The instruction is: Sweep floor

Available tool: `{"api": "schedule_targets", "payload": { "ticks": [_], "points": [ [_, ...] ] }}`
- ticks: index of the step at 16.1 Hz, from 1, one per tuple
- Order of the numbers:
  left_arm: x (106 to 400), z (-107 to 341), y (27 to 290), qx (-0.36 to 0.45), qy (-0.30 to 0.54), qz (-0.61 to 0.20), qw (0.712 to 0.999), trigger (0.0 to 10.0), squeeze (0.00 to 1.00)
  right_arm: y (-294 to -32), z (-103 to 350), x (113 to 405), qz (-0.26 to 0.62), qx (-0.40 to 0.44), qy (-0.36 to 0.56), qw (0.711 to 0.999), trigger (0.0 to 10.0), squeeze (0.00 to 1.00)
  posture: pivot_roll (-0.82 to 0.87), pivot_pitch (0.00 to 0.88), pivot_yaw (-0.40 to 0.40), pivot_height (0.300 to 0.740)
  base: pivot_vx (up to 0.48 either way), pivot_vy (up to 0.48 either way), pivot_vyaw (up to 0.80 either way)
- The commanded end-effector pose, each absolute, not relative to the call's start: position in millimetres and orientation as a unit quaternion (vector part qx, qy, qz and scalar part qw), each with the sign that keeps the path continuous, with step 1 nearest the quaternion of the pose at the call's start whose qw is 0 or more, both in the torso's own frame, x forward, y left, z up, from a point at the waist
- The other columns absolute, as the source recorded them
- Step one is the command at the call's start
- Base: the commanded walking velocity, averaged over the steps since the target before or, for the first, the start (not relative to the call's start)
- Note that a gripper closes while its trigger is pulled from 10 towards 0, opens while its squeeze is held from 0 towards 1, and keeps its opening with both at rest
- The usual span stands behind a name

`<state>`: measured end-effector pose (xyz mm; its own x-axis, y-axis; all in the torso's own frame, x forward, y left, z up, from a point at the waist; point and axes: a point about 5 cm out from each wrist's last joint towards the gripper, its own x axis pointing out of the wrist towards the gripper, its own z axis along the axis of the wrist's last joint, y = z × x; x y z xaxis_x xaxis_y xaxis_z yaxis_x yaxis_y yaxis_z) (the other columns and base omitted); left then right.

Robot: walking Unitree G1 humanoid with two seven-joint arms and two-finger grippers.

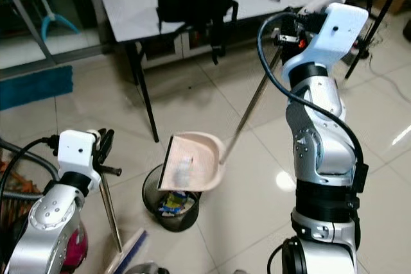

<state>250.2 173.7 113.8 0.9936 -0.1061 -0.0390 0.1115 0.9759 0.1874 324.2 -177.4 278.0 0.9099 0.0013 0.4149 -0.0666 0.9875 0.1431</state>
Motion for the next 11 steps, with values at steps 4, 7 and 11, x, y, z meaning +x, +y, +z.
{"api": "schedule_targets", "payload": {
  "ticks": [4,7,11],
  "points": [
    [252.6,116.2,174.0,0.102,0.008,-0.054,0.993,10.0,0.00,-167.2,283.6,318.5,0.048,0.027,-0.267,0.962,10.0,0.00,0.04,0.064,0.037,0.740,0.000,0.000,0.00],
    [253.5,113.8,174.0,0.102,0.012,-0.055,0.993,10.0,0.00,-139.2,275.4,316.1,0.112,-0.025,-0.277,0.954,10.0,0.00,0.04,0.065,0.037,0.740,0.000,0.000,0.00],
    [254.4,113.3,173.5,0.103,0.012,-0.055,0.993,10.0,0.00,-102.3,268.8,310.9,0.175,-0.035,-0.313,0.933,10.0,0.00,0.04,0.065,0.034,0.740,0.000,0.000,0.00]
  ]
}}
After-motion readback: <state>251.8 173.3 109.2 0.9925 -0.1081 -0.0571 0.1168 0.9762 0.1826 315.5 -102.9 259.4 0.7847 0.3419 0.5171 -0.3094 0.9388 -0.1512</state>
